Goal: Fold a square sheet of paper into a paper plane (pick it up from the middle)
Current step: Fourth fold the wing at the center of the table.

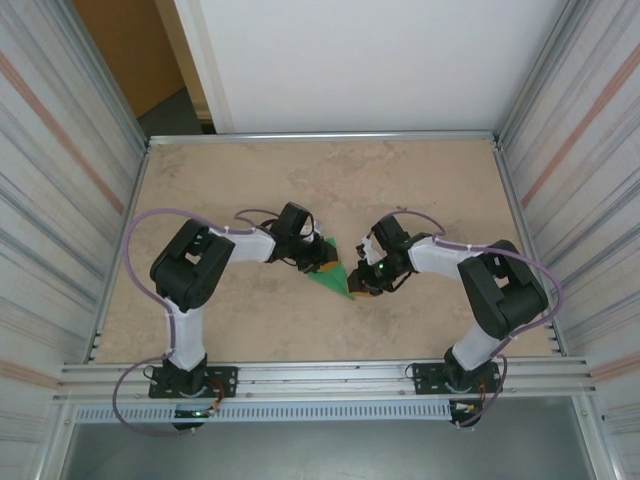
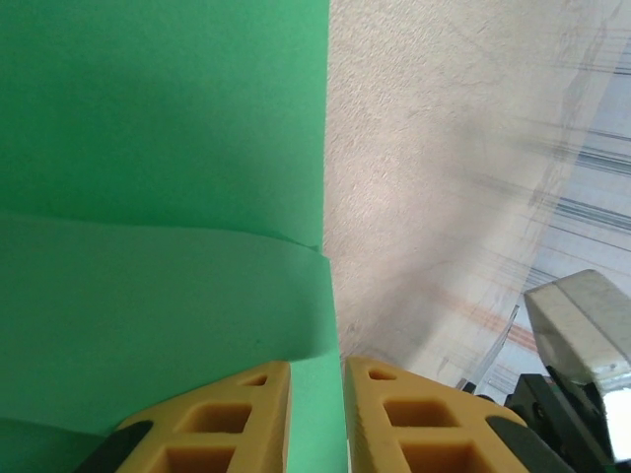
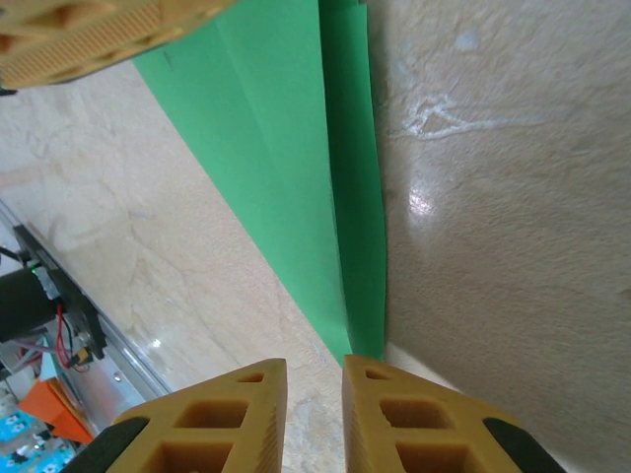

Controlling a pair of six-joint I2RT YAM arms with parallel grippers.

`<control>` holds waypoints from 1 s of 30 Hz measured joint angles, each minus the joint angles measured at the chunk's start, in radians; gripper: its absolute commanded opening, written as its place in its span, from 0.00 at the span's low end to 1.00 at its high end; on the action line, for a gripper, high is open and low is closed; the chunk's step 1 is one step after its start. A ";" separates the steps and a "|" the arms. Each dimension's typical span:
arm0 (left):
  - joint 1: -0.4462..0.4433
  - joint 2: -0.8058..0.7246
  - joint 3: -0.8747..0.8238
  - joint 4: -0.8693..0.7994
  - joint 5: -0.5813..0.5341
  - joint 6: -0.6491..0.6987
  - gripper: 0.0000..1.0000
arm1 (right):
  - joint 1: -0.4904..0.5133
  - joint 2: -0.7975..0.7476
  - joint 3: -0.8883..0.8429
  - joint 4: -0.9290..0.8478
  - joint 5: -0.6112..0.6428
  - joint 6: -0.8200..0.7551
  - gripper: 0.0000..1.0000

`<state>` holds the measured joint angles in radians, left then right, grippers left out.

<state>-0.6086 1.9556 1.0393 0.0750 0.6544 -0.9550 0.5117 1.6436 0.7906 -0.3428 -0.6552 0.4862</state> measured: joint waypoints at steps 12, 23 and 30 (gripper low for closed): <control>0.000 0.000 0.000 0.000 0.000 0.000 0.23 | 0.002 0.010 0.000 -0.002 -0.003 -0.001 0.14; 0.000 0.000 -0.004 0.001 0.007 0.000 0.23 | 0.014 0.067 0.000 0.003 -0.033 -0.004 0.13; 0.000 0.000 -0.008 0.001 0.007 0.000 0.22 | 0.016 0.073 0.000 0.005 -0.042 -0.009 0.14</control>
<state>-0.6086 1.9556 1.0317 0.0757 0.6613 -0.9550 0.5274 1.7164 0.7906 -0.3378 -0.6975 0.4770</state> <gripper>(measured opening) 0.227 0.134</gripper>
